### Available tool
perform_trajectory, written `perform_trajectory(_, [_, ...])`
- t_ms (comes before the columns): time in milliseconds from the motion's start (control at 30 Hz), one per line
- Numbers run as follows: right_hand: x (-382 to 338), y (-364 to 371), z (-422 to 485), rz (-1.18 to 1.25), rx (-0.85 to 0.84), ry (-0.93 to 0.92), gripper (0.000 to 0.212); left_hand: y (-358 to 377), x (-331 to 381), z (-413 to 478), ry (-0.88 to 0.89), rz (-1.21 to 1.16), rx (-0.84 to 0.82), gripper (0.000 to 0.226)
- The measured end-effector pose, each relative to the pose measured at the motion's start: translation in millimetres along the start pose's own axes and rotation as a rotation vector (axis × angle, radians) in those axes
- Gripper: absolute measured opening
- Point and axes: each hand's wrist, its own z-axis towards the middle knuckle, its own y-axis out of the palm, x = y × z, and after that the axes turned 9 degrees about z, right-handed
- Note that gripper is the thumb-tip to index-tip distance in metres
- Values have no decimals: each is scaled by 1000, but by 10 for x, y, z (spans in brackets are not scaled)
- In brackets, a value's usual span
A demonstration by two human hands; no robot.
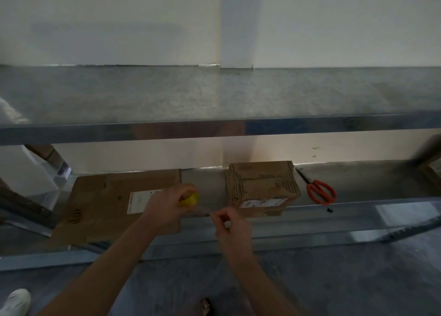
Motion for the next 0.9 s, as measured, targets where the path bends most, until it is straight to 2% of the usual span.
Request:
perform_trajectory(100, [170, 136, 56, 144, 62, 239, 10, 136, -83, 9, 129, 162, 12, 50])
perform_trajectory(167, [262, 240, 107, 148, 105, 306, 4, 184, -125, 47, 218, 251, 73, 50])
perform_trajectory(233, [331, 330, 147, 96, 156, 326, 6, 248, -161, 142, 278, 334, 163, 51])
perform_trajectory(300, [377, 408, 180, 86, 216, 338, 5, 348, -199, 255, 266, 331, 146, 48])
perform_trajectory(400, [467, 505, 256, 99, 296, 375, 5, 532, -262, 380, 154, 246, 43, 36])
perform_trajectory(633, [703, 658, 449, 91, 388, 568, 16, 827, -270, 435, 74, 147, -10, 44])
perform_trajectory(767, [721, 695, 470, 46, 370, 612, 18, 906, -363, 415, 112, 165, -54, 45])
perform_trajectory(900, [727, 703, 441, 67, 372, 615, 8, 924, -393, 389, 169, 187, -39, 49])
